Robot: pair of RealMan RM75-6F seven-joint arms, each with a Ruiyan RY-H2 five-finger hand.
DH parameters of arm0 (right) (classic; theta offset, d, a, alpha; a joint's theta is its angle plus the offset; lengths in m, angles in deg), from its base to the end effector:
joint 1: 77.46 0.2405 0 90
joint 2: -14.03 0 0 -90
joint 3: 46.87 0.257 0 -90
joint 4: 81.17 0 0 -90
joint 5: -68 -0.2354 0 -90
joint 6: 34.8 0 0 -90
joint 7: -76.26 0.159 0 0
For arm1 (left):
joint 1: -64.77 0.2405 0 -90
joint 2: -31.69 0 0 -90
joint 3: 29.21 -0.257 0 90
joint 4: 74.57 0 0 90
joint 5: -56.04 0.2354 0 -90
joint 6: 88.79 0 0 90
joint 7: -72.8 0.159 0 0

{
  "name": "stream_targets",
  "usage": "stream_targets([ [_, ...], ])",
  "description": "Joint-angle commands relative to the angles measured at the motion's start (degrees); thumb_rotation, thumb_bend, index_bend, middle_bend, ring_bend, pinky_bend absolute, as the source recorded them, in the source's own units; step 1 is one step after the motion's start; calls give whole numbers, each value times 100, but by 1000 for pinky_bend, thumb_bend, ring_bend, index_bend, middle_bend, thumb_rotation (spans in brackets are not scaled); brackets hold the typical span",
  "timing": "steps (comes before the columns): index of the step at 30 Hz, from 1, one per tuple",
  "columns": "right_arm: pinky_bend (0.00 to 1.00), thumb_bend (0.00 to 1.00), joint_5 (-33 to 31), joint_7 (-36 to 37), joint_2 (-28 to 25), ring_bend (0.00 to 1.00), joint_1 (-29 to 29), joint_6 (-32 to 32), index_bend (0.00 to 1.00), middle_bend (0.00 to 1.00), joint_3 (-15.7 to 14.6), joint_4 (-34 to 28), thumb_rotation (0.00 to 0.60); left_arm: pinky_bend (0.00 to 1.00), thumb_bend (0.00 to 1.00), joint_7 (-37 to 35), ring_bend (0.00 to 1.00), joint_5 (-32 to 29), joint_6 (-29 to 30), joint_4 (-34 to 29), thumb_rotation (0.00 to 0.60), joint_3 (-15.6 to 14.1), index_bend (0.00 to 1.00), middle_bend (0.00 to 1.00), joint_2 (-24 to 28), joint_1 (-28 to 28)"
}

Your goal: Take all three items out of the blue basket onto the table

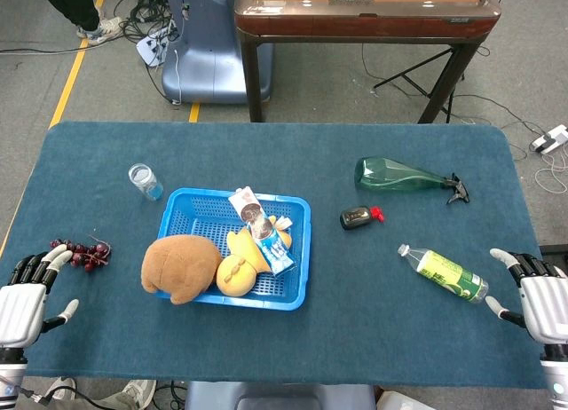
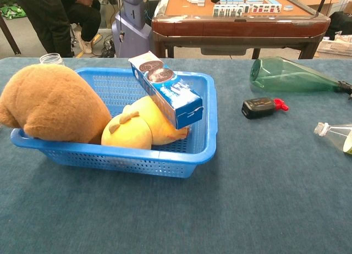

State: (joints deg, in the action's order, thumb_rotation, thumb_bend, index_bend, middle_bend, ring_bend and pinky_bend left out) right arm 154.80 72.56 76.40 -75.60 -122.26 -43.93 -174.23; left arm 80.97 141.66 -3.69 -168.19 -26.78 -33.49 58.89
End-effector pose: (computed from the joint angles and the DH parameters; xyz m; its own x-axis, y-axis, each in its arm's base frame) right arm -0.3269 -0.1815 0.1504 0.4710 0.0188 0.8819 -0.8820 0.0247 0.4706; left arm -0.3127 0.2015 0.1269 0.4869 0.0031 0.8734 0.8732 -0.0228 -0.4867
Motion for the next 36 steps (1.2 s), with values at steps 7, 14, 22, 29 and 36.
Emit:
stream_targets([
  [7, 308, 125, 104, 100, -73, 257, -11, -84, 248, 305, 10, -45, 600, 90, 271, -56, 115, 55, 13, -41, 600, -5, 181, 126, 46, -9],
  [14, 308, 124, 78, 117, -89, 257, -31, -165, 247, 296, 67, -67, 600, 90, 271, -181, 115, 125, -5, -28, 600, 19, 181, 126, 63, -64],
  [22, 308, 124, 100, 130, -95, 257, 3, -166, 248, 290, 106, -125, 600, 90, 272, -840, 113, 470, -239, -47, 600, 39, 171, 126, 221, -359],
  [29, 308, 124, 53, 81, -117, 257, 17, -165, 248, 286, 151, -181, 600, 90, 270, -1672, 100, 1010, -717, -29, 569, 7, 122, 126, 383, -914],
  [36, 308, 125, 34, -17, -165, 257, 32, -182, 248, 283, 194, -276, 600, 90, 250, -2195, 74, 1515, -1167, -84, 288, -1, 10, 84, 450, -1542],
])
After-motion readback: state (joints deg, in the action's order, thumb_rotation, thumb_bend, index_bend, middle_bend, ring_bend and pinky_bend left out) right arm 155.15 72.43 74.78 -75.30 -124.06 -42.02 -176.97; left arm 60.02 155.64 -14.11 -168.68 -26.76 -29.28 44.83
